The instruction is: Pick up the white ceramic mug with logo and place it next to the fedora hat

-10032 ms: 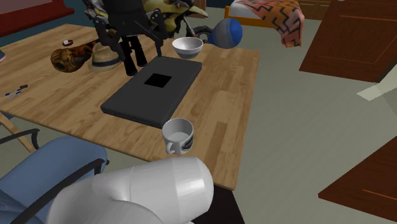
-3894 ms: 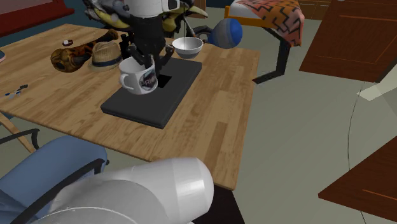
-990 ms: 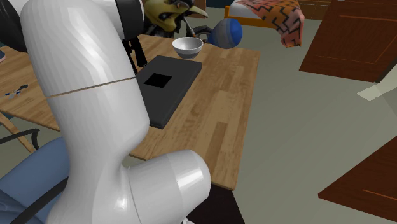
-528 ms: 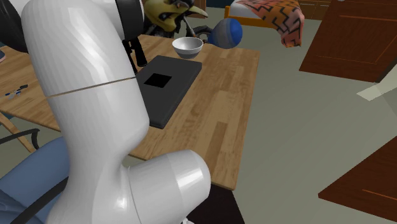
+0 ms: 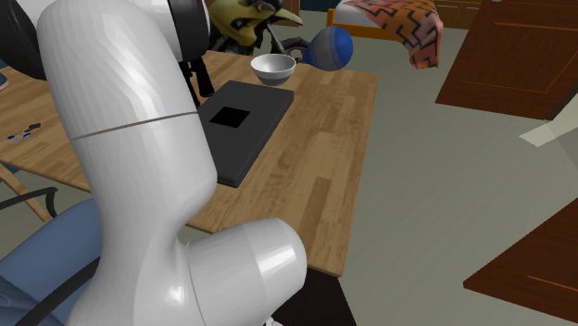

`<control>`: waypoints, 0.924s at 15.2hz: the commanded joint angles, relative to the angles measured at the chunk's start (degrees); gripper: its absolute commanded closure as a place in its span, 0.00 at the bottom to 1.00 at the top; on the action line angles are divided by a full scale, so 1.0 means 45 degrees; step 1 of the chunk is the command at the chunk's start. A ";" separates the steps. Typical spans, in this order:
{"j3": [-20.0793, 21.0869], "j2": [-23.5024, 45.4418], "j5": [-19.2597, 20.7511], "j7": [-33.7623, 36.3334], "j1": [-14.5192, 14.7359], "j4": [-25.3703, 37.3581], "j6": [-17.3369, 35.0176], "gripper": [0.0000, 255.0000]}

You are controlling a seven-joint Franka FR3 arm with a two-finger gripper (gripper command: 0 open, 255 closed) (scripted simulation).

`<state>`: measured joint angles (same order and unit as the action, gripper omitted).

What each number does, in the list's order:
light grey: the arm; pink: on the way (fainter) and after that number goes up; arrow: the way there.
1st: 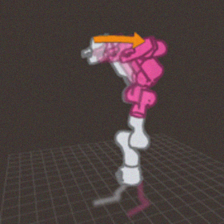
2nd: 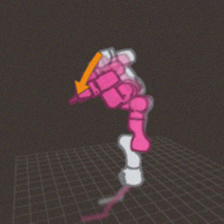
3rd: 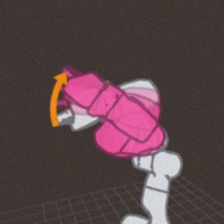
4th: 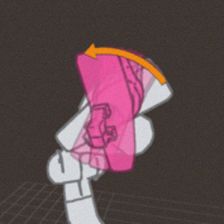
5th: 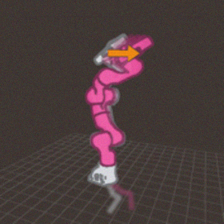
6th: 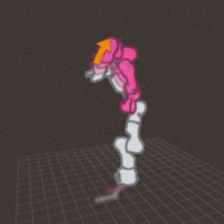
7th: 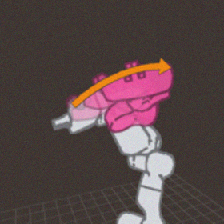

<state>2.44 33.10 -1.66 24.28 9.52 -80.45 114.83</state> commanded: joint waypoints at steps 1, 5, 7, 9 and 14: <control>-0.0001 0.0096 -0.0001 -0.0014 -0.0001 -0.0217 0.0320 1.00; -0.0002 0.0182 -0.0002 -0.0022 -0.0001 -0.0338 0.0528 1.00; -0.0002 0.0182 -0.0002 -0.0022 -0.0001 -0.0338 0.0528 1.00; -0.0002 0.0182 -0.0002 -0.0022 -0.0001 -0.0338 0.0528 1.00; -0.0002 0.0182 -0.0002 -0.0022 -0.0001 -0.0339 0.0528 0.00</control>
<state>2.43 33.92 -1.67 24.19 9.52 -81.98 117.21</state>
